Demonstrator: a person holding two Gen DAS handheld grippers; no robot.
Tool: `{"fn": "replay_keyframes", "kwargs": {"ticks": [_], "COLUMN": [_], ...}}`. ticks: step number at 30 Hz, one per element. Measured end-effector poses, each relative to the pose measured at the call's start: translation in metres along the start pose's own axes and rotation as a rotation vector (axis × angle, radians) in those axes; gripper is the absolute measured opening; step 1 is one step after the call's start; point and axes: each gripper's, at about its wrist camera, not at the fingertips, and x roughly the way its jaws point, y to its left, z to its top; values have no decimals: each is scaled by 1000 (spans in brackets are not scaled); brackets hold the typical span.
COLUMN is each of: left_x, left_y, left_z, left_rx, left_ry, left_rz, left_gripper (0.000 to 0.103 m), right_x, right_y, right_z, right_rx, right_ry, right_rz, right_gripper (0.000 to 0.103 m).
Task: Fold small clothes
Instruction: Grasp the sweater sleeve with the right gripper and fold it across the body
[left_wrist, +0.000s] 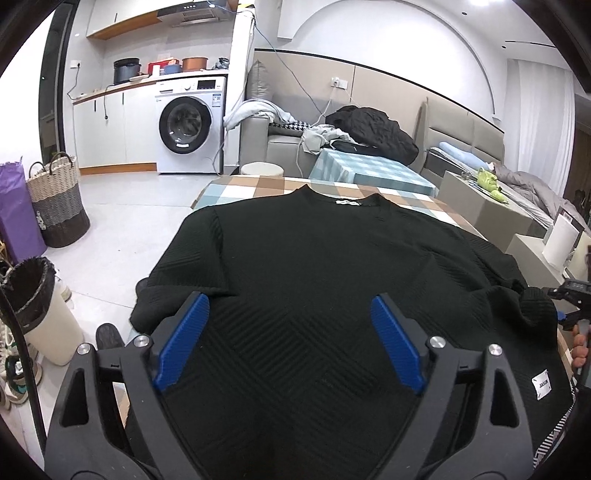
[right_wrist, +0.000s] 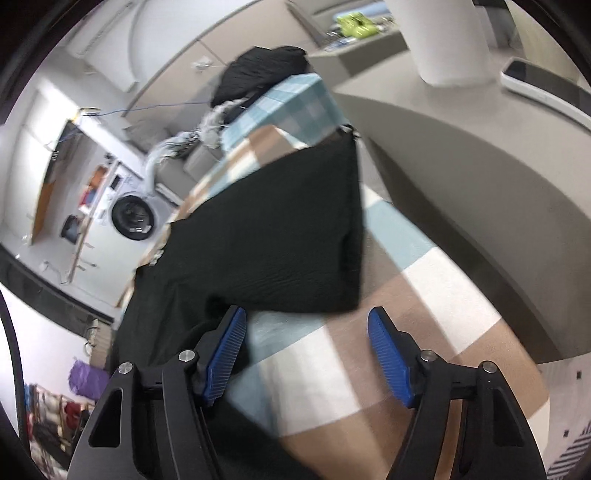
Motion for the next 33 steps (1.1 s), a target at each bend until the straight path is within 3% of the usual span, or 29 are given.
{"fn": "replay_keyframes", "kwargs": {"ticks": [2,4,8,10,13,17,20,24,29,33], "left_x": [9,13,20,23,25,28,26,25,25,26], "left_y": [1,3,4,7,9,15,19,23,22,19], "left_z": [2,2,1,1,1,2,1,3,3,2], "left_rx": [-1,-1,-6,-8,-13,-27,-32,-46,-43,-38], "left_ry": [6,11,15,17,15,15,11,6,5,9], "left_rz": [-8,-9,-23,-20,-14,-11,-10,-7,6,7], "left_gripper": [88,88,88,88,88,88,88,88,88,88], "right_x": [5,12,28,38,38,15,4,6,38,64], "right_y": [1,5,19,22,26,40,71,145,230,246], "right_z": [1,8,20,27,37,61,79,80,39,2], "right_rx": [-9,-51,-154,-193,-210,-191,-227,-382,-590,-674], "right_ry": [-7,-24,-20,-1,6,-76,-118,-128,-2,154], "right_rz": [-28,-101,-210,-242,-243,-190,-102,56,222,283], "right_gripper": [66,51,30,7,5,5,5,5,5,10]}}
